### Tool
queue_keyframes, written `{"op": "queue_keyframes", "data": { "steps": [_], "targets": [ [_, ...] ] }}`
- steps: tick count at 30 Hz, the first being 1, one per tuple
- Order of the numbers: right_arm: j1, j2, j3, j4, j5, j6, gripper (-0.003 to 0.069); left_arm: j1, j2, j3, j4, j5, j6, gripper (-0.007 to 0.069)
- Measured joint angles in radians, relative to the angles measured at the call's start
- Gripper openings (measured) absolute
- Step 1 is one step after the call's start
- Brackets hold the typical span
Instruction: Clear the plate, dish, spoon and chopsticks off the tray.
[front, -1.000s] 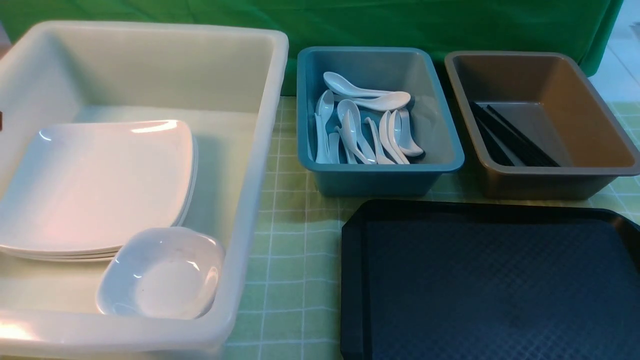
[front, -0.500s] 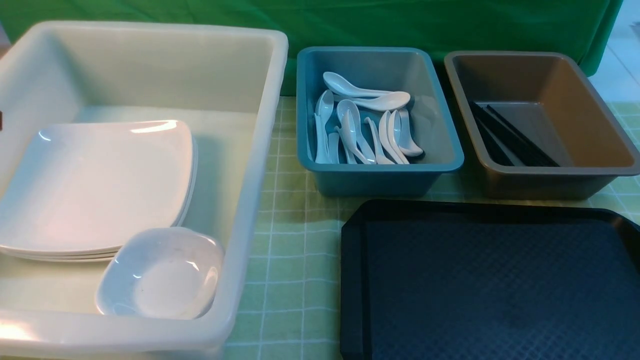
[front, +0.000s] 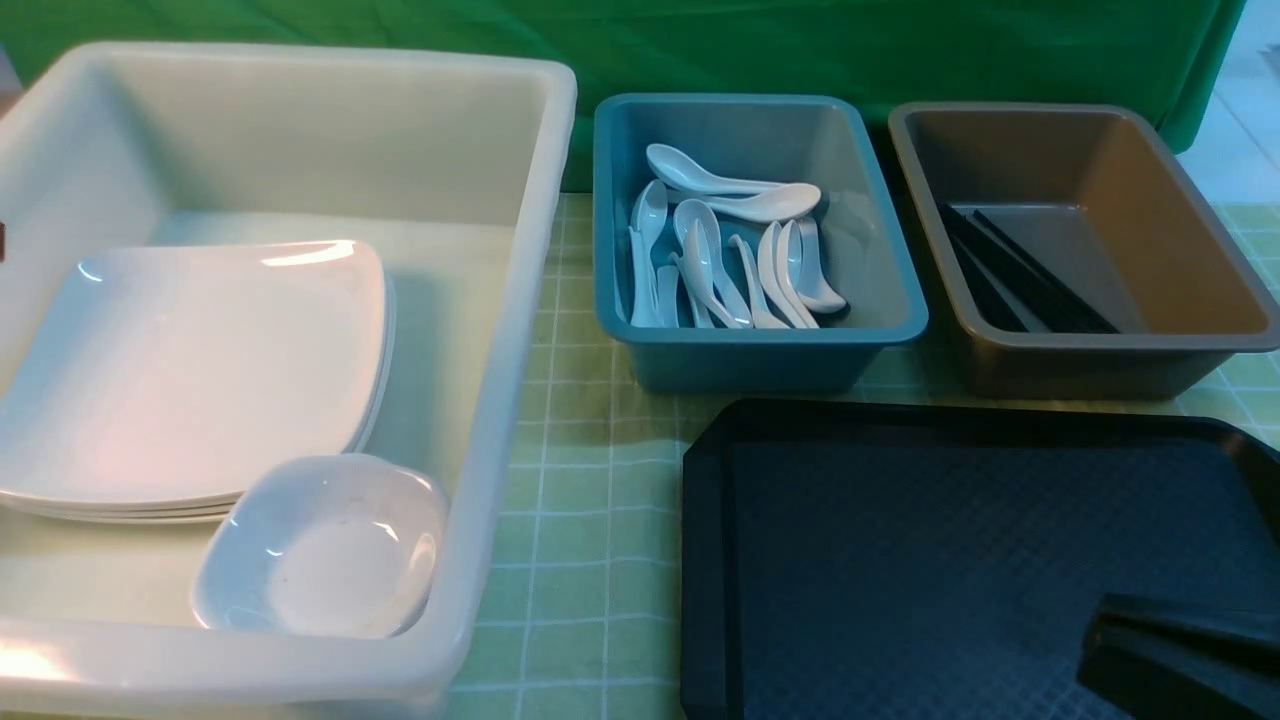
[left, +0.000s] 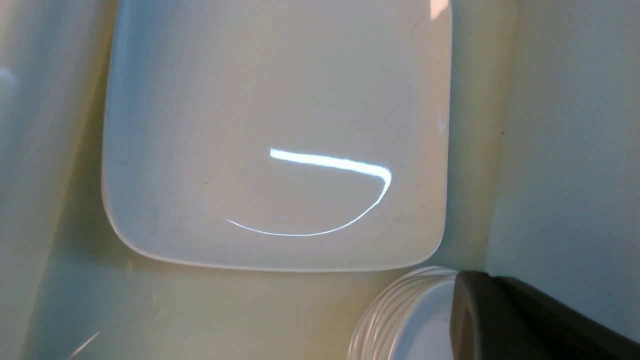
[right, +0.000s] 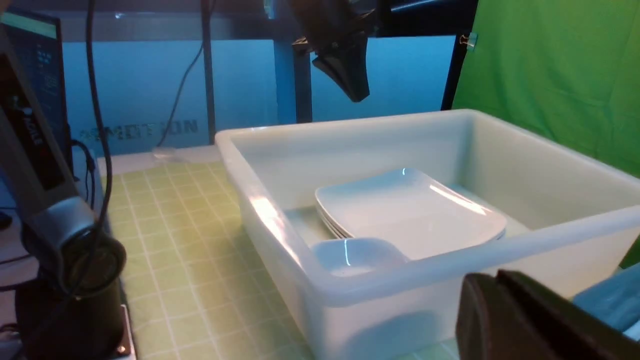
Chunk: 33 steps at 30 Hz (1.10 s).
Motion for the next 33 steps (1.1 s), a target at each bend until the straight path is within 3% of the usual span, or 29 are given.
{"op": "queue_keyframes", "data": {
  "steps": [5,8,15,33],
  "targets": [
    [0.062,0.000,0.000,0.037,0.017,-0.161,0.0002,0.000,0.000,0.000,0.000,0.005,0.000,-0.0004],
    [0.109,0.000,0.000,0.046,0.030,-0.190,0.0002,0.000,0.000,0.000,0.000,0.005,0.000,-0.0004],
    [0.165,0.000,0.000,0.053,0.050,-0.192,0.0007,0.000,0.000,0.000,0.000,0.008,0.000,-0.0004],
    [0.167,0.000,0.008,0.061,0.051,-0.192,0.0057,0.000,0.000,0.000,-0.003,0.029,-0.051,-0.0004]
  ]
}}
